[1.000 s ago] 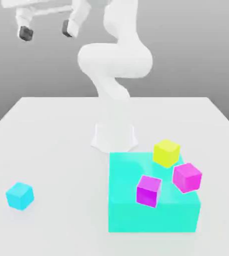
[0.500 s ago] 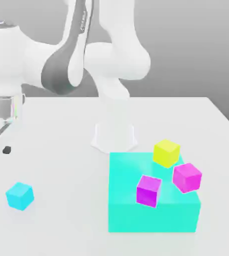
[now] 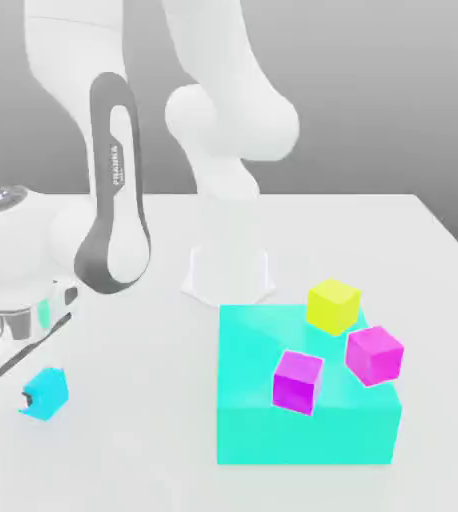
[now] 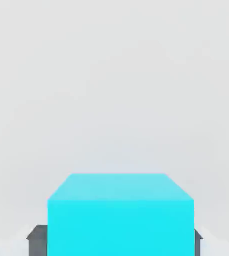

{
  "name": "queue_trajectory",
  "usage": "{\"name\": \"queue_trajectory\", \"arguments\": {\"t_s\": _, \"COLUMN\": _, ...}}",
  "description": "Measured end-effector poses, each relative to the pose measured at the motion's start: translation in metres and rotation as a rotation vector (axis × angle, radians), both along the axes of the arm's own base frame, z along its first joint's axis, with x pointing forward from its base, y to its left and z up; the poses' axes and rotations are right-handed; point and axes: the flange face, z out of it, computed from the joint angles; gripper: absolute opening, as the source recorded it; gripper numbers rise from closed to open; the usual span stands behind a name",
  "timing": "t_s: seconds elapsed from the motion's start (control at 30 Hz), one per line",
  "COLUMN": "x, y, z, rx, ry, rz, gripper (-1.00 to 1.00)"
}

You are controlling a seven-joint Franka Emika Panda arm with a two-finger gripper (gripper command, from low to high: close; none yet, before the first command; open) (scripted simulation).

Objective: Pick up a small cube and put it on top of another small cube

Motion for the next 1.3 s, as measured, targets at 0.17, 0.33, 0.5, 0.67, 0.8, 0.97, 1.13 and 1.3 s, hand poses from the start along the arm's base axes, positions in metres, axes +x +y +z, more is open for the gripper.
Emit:
{"name": "queue_trajectory", "arguments": {"t_s": 0.17, "x": 0.001, "y": -0.001, "z": 0.026, "rx": 0.001, "ry": -0.002, "rz": -0.002, "gripper": -1.0}}
{"name": "queue_trajectory", "arguments": {"t_s": 0.33, "x": 0.018, "y": 0.019, "z": 0.071, "rx": -0.003, "ry": 0.004, "rz": 0.111, "gripper": -1.0}}
{"name": "queue_trajectory", "arguments": {"t_s": 0.5, "x": 0.066, "y": 0.092, "z": 0.104, "rx": -0.012, "ry": 0.012, "rz": 0.45, "gripper": -1.0}}
{"name": "queue_trajectory", "arguments": {"t_s": 0.67, "x": 0.094, "y": 0.166, "z": 0.136, "rx": -0.014, "ry": 0.014, "rz": 0.771, "gripper": -1.0}}
{"name": "queue_trajectory", "arguments": {"t_s": 0.8, "x": 0.104, "y": 0.222, "z": 0.163, "rx": -0.012, "ry": 0.012, "rz": 1.012, "gripper": -1.0}}
{"name": "queue_trajectory", "arguments": {"t_s": 0.97, "x": 0.102, "y": 0.306, "z": 0.195, "rx": -0.005, "ry": 0.006, "rz": 1.341, "gripper": -1.0}}
{"name": "queue_trajectory", "arguments": {"t_s": 1.13, "x": 0.094, "y": 0.35, "z": 0.179, "rx": -0.002, "ry": 0.003, "rz": 1.516, "gripper": -1.0}}
{"name": "queue_trajectory", "arguments": {"t_s": 1.3, "x": 0.093, "y": 0.351, "z": 0.154, "rx": -0.001, "ry": 0.003, "rz": 1.523, "gripper": 1.0}}
